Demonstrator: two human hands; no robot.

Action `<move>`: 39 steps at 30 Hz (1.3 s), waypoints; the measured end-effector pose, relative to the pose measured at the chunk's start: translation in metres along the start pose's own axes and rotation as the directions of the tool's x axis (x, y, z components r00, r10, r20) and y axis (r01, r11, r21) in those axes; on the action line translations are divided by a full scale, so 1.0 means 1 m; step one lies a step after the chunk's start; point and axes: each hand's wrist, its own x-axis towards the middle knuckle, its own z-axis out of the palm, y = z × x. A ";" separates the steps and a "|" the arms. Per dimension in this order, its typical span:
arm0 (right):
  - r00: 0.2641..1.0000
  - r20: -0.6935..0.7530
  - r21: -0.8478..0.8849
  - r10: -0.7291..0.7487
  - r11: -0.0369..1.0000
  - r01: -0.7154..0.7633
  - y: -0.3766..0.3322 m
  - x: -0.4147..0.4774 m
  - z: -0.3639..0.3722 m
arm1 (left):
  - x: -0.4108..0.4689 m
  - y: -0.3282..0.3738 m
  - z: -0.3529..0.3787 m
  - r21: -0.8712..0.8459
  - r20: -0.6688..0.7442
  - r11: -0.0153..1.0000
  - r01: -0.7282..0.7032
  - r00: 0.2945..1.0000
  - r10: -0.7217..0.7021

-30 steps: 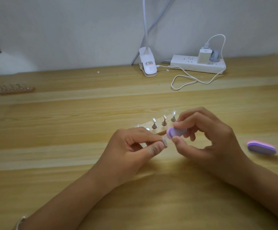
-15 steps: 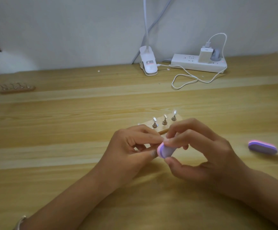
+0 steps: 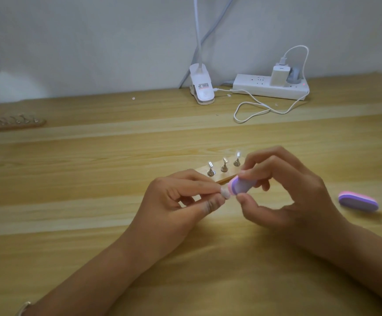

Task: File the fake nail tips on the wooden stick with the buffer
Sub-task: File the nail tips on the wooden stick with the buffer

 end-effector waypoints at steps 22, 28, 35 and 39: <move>0.998 -0.068 0.036 -0.010 0.999 0.013 -0.003 -0.001 0.000 | 0.000 0.002 -0.003 -0.213 0.134 0.962 0.172 0.980 -0.145; 0.996 0.001 0.017 -0.084 0.996 0.084 -0.006 -0.001 -0.001 | -0.002 0.009 -0.002 -0.232 0.268 0.951 0.205 0.953 -0.140; 0.986 0.016 -0.040 -0.164 0.986 0.165 -0.007 -0.003 0.002 | -0.002 0.013 -0.002 -0.257 0.314 0.934 0.248 0.936 -0.162; 0.997 -0.021 -0.057 -0.070 0.996 0.068 -0.002 -0.001 -0.004 | 0.000 0.012 -0.004 -0.269 0.298 0.913 0.306 0.928 -0.223</move>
